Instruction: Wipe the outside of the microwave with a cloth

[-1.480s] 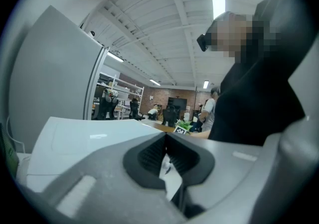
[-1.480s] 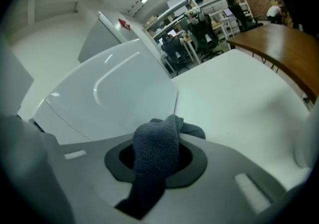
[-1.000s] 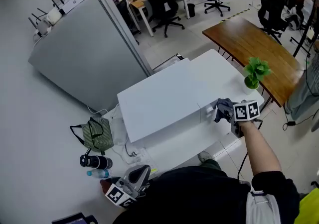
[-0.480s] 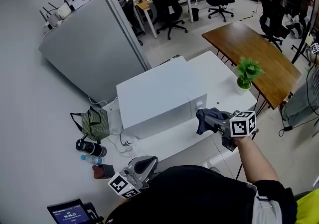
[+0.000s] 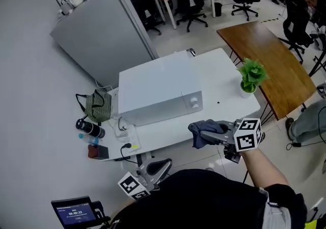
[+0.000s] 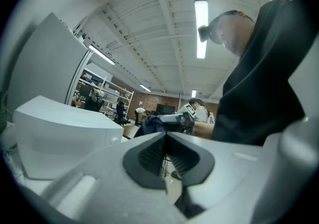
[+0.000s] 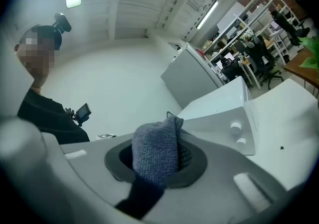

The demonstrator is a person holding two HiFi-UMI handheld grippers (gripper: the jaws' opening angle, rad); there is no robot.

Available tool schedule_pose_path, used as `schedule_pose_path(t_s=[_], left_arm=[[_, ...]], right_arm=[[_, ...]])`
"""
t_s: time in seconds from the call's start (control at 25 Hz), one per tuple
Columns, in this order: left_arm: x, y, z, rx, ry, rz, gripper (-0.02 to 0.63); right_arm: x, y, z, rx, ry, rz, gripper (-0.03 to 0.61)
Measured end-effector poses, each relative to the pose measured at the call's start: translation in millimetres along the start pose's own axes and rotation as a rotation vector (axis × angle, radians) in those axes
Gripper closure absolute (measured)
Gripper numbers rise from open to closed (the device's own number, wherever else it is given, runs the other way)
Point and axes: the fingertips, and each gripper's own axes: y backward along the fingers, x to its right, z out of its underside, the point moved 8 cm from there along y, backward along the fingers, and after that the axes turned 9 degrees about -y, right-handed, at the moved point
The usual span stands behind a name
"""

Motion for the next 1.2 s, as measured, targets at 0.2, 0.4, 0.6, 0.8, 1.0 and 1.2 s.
schedule_pose_path(t_s=[0.2, 0.4, 0.6, 0.8, 1.0, 1.2], left_arm=[[17, 34, -5, 0.024, -0.027, 0.000, 0.611], [25, 121, 1, 0.046, -0.032, -0.020, 0.611], [27, 178, 14, 0.079, 0.000, 0.016, 0.611], [31, 175, -1, 0.112, -0.038, 0.013, 0.611], [60, 150, -11, 0.133, -0.061, -0.008, 0.611], [52, 135, -10, 0.124, -0.076, -0.006, 0.611]], right_arm=[[-39, -15, 14, -0.005, 0.044, -0.031, 0.503], [-88, -54, 56, 0.048, 0.022, -0.016, 0.503], [-120, -95, 95, 0.069, -0.047, 0.002, 0.503], [-137, -92, 93, 0.055, 0.006, 0.017, 0.503], [-137, -56, 98, 0.021, 0.073, 0.049, 0.503], [-118, -52, 92, 0.009, 0.086, 0.063, 0.503]])
